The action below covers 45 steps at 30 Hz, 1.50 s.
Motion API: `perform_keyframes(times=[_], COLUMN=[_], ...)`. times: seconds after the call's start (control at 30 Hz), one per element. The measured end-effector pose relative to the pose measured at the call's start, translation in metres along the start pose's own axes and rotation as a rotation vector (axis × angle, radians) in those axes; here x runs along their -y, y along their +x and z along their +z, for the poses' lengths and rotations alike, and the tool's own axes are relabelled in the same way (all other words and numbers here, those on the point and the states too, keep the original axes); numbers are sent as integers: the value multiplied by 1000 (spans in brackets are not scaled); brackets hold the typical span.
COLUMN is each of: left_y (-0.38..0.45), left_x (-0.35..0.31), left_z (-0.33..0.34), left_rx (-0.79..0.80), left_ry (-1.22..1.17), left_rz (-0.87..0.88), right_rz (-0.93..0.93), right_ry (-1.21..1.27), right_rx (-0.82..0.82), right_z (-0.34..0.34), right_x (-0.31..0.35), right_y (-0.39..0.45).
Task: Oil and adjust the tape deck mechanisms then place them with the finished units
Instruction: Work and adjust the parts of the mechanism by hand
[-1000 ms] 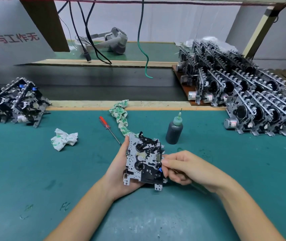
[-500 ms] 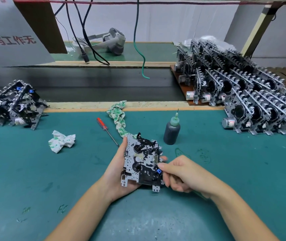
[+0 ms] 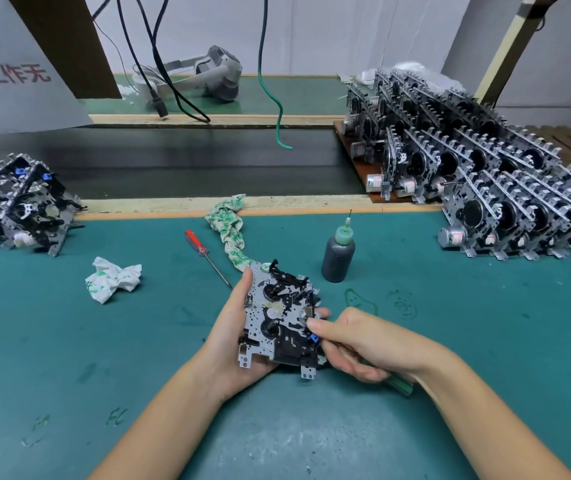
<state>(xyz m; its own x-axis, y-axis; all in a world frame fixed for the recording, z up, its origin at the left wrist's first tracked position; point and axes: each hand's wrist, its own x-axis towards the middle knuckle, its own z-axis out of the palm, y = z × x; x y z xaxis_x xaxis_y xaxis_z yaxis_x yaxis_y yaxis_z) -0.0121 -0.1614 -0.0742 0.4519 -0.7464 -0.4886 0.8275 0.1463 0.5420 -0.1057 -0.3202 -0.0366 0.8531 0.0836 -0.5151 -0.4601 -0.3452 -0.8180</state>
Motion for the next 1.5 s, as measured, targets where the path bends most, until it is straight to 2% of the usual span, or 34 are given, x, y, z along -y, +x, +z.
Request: perform_keyframes(times=[0.47,0.9,1.13,1.23,1.4,1.5], left_y=[-1,-5,-15,-15,-15,-16], left_x=[1,1,0,-2,-2,-3], left_z=[4,5,11,10,9,7], left_rx=[-48,-24,108,94,98,125], left_ry=[1,59,8,-86,-151,-133], left_rz=[9,40,50,67,41,34], right_rz=[47,-8,-66,-77,-65,-79], right_ry=[16,-33,259,335,292,186], right_rx=[166,117,126,103,59,-168], right_z=[-12,-8,-17,-23,-25,-24], right_x=[1,-2,-13,-15,-17,-18], right_y=[4,3,-1,-1,0,2])
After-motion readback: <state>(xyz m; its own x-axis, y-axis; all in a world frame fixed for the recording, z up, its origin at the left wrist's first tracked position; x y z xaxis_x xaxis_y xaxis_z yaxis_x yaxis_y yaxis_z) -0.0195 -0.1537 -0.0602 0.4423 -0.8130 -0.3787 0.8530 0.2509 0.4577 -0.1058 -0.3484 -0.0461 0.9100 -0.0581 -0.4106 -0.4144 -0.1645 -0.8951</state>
